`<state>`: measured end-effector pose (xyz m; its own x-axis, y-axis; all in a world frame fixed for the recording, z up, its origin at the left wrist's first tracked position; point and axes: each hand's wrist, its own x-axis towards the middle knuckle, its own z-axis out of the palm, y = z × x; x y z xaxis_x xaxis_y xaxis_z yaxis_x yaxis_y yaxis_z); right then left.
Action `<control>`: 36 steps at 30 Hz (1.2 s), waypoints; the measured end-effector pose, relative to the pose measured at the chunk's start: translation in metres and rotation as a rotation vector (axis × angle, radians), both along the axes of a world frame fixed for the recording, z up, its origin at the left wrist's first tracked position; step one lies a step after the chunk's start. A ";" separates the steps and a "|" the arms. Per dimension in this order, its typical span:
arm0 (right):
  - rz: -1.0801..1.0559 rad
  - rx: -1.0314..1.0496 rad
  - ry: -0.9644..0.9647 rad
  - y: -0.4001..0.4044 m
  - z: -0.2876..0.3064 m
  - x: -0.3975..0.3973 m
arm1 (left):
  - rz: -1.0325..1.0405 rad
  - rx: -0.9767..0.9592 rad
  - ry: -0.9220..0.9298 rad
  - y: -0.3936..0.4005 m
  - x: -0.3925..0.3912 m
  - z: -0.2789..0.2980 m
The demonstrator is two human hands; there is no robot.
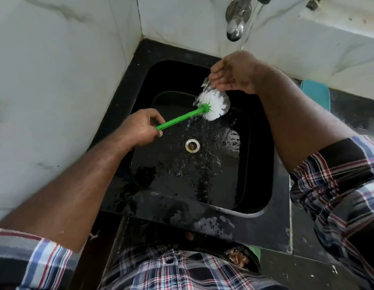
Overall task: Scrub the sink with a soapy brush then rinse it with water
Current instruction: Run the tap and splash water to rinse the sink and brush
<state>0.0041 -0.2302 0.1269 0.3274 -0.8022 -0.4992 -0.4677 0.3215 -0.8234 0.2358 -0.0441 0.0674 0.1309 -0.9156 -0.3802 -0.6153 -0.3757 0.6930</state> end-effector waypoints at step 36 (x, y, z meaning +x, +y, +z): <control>-0.034 -0.404 0.358 -0.012 -0.008 0.022 | 0.297 -0.102 0.282 -0.032 0.008 0.008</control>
